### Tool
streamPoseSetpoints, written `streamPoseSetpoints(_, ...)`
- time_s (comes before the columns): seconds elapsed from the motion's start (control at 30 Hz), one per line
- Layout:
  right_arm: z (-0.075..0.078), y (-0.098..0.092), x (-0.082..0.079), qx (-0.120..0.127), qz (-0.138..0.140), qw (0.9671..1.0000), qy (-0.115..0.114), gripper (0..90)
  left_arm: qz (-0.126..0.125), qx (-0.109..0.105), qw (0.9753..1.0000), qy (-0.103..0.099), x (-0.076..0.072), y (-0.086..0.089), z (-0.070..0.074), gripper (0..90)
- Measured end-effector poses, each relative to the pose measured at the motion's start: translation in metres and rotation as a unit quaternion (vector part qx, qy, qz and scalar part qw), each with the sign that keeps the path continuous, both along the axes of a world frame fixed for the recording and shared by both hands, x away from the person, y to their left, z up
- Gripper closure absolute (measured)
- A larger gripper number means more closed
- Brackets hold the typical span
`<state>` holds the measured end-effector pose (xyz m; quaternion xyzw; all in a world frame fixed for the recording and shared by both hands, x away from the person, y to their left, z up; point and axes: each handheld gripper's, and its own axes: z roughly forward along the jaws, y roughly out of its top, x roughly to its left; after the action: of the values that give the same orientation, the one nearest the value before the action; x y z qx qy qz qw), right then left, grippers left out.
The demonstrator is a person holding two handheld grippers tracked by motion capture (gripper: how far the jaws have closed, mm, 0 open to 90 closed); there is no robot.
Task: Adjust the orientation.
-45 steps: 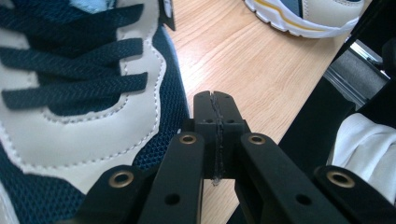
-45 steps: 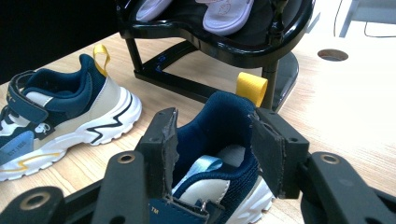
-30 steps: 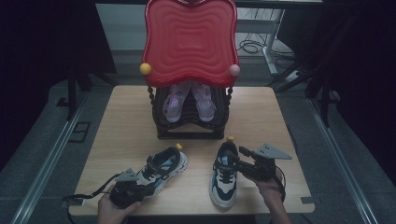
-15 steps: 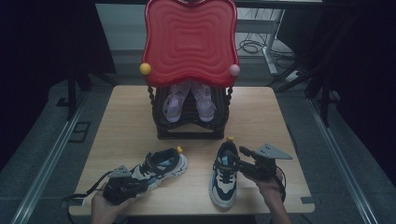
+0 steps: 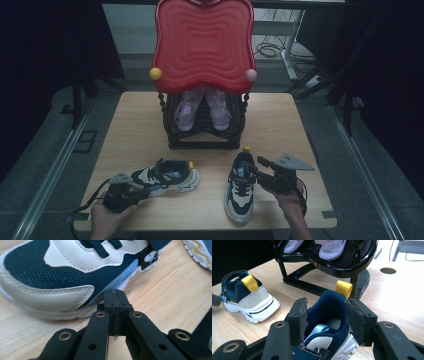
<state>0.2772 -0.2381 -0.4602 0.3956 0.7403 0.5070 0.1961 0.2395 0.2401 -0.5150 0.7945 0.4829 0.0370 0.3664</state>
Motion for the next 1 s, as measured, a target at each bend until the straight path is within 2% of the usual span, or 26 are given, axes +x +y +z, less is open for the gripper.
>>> streamPoseSetpoints(0.23,0.000,0.003,0.000,-0.002,0.004,1.0000,-0.001,51.2,0.014,0.009,0.9999,0.001,0.013,0.006,0.002,89.7)
streamPoseSetpoints(0.5,0.000,0.002,0.000,-0.002,0.003,1.0000,0.000,51.2,0.035,-0.006,0.9993,0.012,0.032,0.022,-0.001,89.7)
streamPoseSetpoints(0.67,0.000,0.004,0.000,-0.003,0.005,1.0000,0.000,51.2,0.040,-0.003,0.9991,0.013,0.042,0.023,0.000,89.7)
streamPoseSetpoints(0.83,0.001,0.005,0.000,-0.002,0.007,1.0000,-0.001,51.4,0.045,-0.009,0.9989,0.015,0.052,0.023,0.000,89.6)
streamPoseSetpoints(1.0,0.002,0.006,-0.001,-0.002,0.012,0.9999,0.000,52.1,0.048,-0.019,0.9986,0.008,0.052,0.022,0.003,89.2)
